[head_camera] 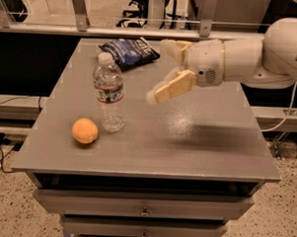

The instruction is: Move water bottle near orange

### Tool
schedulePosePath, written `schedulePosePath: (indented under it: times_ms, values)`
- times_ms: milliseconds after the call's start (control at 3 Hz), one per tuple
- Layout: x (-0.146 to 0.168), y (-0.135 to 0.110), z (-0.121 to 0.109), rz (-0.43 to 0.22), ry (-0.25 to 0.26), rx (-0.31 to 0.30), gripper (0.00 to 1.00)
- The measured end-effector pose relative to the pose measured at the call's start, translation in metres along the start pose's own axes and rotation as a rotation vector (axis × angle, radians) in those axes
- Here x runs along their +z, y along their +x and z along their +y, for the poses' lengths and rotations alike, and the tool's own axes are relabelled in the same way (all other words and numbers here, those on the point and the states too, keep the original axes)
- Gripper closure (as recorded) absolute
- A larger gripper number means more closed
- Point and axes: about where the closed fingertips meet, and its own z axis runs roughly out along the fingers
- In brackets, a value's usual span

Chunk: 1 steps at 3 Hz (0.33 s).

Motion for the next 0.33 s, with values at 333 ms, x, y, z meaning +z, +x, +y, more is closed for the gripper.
schedulePosePath:
  times_ms: [333]
  values:
    - [-0.0085, 0.0004, -0.0036, 0.006, 0.021, -0.001, 0.00]
